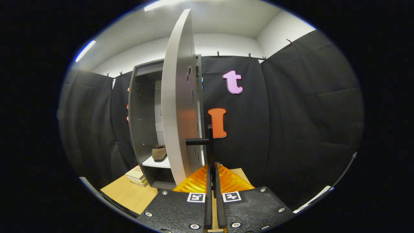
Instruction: Open the shoe cabinet door, grab the shoes and put them into the shoe cabinet, then close the shoe cabinet door.
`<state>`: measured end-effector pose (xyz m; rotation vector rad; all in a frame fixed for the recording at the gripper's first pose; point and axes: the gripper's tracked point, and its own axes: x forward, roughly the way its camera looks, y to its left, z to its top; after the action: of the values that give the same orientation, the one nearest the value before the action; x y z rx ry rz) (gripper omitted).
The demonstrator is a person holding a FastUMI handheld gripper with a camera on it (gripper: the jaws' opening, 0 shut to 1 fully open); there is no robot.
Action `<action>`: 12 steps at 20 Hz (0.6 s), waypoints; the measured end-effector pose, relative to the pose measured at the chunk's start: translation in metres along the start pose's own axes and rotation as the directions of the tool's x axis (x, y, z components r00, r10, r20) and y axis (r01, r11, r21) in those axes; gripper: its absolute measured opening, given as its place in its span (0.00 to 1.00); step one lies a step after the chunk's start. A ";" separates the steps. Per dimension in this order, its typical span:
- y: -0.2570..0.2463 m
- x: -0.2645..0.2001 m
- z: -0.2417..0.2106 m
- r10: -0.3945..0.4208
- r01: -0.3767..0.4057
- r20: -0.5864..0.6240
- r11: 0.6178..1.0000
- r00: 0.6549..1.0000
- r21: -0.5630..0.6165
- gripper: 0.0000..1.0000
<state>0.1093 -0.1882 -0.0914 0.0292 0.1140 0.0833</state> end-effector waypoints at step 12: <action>-0.001 -0.020 -0.001 -0.001 0.001 0.007 0.999 1.000 0.045 0.07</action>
<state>0.0895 -0.1907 -0.0907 0.0742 0.1089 0.0800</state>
